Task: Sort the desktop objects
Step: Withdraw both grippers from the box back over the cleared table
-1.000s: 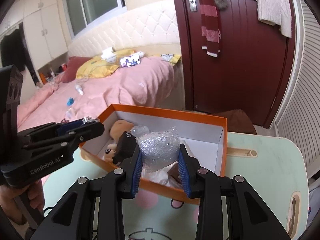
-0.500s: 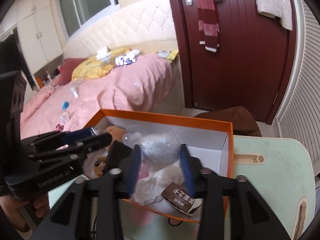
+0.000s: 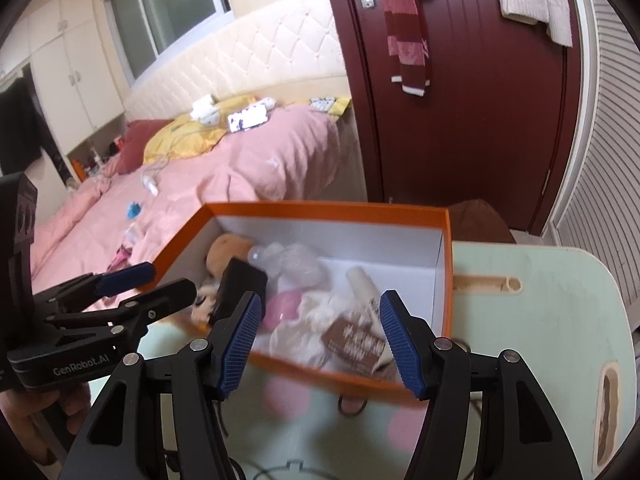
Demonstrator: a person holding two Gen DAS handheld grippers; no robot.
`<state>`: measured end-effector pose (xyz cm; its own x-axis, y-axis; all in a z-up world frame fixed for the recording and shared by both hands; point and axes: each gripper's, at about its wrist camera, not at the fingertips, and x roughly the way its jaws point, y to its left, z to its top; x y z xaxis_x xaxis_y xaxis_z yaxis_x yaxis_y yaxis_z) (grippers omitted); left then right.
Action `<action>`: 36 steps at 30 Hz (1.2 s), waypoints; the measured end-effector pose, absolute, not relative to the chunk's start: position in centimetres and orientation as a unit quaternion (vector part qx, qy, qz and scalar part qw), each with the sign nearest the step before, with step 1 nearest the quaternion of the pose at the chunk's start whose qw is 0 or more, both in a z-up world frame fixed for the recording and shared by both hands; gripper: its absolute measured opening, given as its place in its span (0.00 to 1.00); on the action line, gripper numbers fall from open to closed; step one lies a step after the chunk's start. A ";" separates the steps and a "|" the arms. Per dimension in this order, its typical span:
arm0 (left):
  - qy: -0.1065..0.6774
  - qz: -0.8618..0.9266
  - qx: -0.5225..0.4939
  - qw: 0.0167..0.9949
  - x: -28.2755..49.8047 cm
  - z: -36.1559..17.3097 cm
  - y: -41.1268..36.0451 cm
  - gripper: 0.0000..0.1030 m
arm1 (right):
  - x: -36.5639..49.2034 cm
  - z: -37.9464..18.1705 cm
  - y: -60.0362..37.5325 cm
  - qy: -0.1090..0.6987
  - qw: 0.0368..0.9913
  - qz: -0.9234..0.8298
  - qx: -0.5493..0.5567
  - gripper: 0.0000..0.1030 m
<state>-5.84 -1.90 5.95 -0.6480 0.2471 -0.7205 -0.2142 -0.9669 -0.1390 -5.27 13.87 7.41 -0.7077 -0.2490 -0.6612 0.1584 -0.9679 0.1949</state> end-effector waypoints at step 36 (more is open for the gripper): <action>-0.008 0.885 -0.463 0.039 -3.5 -0.3 -0.9 1.00 | -0.8 2.2 14.5 -0.040 -0.009 -0.899 0.436 1.00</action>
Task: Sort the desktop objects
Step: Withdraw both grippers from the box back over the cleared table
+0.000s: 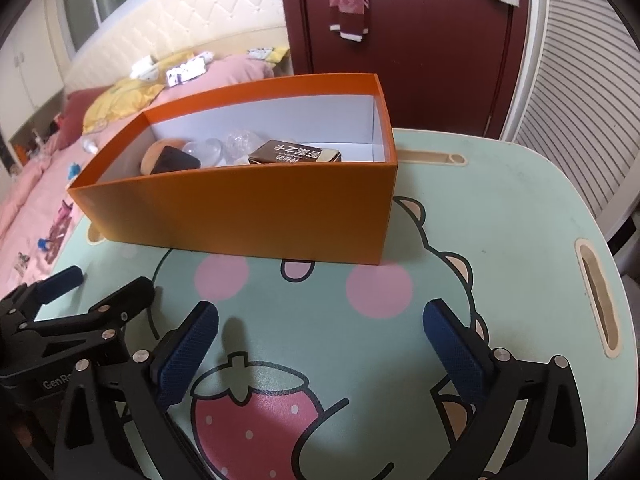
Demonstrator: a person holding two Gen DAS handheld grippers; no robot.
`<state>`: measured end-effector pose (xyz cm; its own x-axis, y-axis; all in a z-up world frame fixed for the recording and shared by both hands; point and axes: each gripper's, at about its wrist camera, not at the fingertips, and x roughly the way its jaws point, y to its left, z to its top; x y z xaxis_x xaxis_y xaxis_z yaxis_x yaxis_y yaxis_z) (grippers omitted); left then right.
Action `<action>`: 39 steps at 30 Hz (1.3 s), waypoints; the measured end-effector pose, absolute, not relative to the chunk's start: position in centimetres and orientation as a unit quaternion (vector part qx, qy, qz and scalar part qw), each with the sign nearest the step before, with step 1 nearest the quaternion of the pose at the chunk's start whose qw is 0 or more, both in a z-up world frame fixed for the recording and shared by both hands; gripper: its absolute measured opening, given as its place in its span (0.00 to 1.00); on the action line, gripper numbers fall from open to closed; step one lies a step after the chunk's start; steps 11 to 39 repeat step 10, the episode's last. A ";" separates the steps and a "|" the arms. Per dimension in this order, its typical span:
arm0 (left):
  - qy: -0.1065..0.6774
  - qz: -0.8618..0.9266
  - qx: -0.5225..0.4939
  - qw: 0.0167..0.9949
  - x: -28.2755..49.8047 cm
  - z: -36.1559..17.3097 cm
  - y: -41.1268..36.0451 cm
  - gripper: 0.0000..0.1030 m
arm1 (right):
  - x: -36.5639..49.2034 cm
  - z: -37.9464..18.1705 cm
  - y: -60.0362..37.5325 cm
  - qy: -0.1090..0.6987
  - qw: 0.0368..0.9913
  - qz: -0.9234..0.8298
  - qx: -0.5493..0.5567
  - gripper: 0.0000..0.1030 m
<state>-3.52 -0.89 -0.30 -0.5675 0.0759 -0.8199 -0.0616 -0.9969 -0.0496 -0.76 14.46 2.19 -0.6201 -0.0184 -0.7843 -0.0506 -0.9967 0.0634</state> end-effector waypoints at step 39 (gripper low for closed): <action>-0.008 0.885 -0.464 0.038 -3.7 -0.6 -0.8 1.00 | -1.0 2.0 14.3 0.039 0.009 0.899 -0.436 1.00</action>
